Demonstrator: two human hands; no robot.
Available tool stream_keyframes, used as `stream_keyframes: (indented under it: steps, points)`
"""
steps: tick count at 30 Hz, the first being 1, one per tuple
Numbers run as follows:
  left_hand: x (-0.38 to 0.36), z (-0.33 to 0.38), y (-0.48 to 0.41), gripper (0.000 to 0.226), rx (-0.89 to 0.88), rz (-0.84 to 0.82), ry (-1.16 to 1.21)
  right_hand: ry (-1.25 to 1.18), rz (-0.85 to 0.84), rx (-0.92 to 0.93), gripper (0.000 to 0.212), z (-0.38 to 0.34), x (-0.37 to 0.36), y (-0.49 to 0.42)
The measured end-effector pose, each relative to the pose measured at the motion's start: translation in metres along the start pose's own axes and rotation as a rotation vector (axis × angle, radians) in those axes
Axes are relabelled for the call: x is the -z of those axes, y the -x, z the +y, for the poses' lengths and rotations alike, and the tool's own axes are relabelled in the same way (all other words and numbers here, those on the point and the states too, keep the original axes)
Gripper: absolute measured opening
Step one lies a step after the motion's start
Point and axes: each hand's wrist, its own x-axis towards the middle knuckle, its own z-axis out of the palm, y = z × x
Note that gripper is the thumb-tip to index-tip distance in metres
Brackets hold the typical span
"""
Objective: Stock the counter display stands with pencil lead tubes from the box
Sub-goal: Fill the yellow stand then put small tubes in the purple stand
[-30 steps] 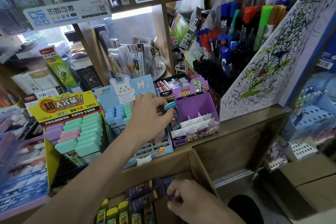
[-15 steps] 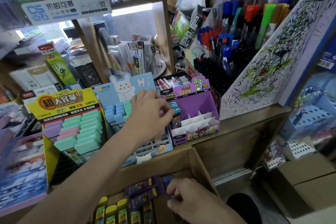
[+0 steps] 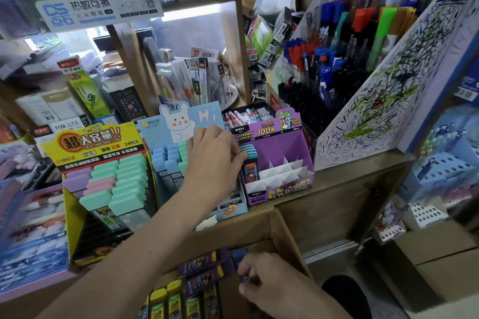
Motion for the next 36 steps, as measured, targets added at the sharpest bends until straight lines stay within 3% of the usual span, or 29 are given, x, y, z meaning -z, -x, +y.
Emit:
stream_keyframes:
  steps: [11,18,23,28,31,36]
  points:
    - [0.026,-0.003,0.021,0.018,-0.032,0.066,0.152,0.004,0.049,0.003,0.022,0.0,-0.002,-0.002]
    - [0.061,-0.036,0.105,0.015,0.05,0.068,0.216,0.004,0.174,0.026,0.01,0.004,-0.01,-0.003]
    - [0.05,-0.072,0.171,0.007,0.285,-0.158,0.301,0.057,0.179,-0.001,0.014,-0.002,-0.013,-0.005]
    - [0.025,-0.098,0.197,0.046,0.511,-0.492,0.24,0.147,0.132,-0.032,0.026,-0.016,-0.012,-0.006]
    - [0.01,-0.102,0.196,0.054,0.463,-0.564,0.15,0.229,0.168,-0.084,0.027,-0.022,-0.01,-0.006]
    - [-0.014,-0.098,0.186,0.048,0.252,-0.583,0.093,0.402,0.135,-0.224,0.015,-0.025,-0.012,0.007]
